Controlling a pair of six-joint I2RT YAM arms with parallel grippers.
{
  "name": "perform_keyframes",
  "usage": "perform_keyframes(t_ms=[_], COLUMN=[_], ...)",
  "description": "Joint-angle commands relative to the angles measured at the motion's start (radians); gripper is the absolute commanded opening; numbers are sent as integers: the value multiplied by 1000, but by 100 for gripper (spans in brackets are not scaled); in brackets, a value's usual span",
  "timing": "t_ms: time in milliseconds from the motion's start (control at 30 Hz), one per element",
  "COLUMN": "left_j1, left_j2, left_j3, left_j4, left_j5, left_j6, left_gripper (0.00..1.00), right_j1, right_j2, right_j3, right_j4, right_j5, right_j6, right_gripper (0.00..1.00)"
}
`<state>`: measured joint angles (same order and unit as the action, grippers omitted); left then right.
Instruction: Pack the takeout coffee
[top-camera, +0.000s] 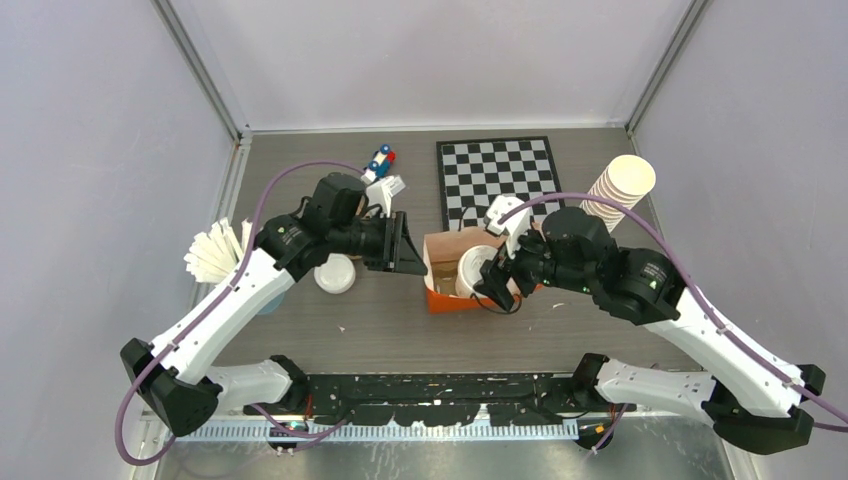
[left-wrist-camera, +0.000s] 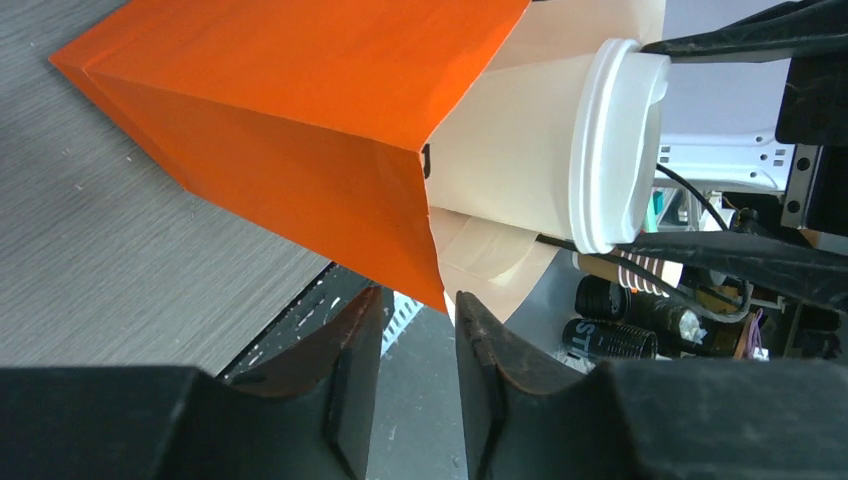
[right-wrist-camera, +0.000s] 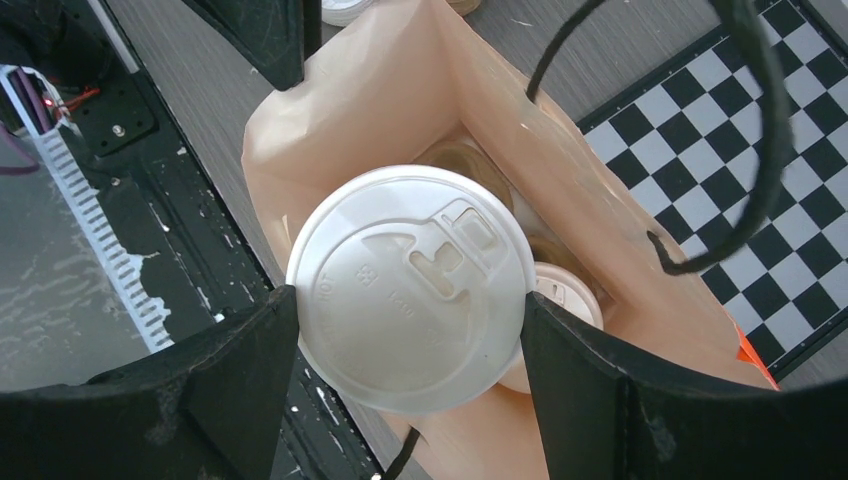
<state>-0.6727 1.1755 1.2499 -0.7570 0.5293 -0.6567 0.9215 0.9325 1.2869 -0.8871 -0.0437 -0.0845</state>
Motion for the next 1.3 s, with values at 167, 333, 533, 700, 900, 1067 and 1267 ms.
perform_keyframes(t_ms=[167, 333, 533, 700, 900, 1067, 1267], left_j1=[3, 5, 12, 13, 13, 13, 13], left_j2=[22, 30, 36, 5, -7, -38, -87], left_j3=[43, 56, 72, 34, 3, -19, -85], left_j4=[31, 39, 41, 81, 92, 81, 80], left_j5=[2, 39, 64, 84, 114, 106, 91], left_j6=[138, 229, 293, 315, 301, 241, 157], left_gripper=[9, 0, 0, 0, 12, 37, 42], right_j1=[115, 202, 233, 245, 283, 335, 389], right_j2=[38, 72, 94, 88, 87, 108, 121], right_j3=[-1, -2, -16, -48, -82, -92, -111], right_j4=[74, 101, 143, 148, 148, 153, 172], right_j5=[138, 207, 241, 272, 330, 381, 438], right_j6=[-61, -66, -82, -125, -184, -210, -198], right_gripper=[75, 76, 76, 76, 75, 75, 75])
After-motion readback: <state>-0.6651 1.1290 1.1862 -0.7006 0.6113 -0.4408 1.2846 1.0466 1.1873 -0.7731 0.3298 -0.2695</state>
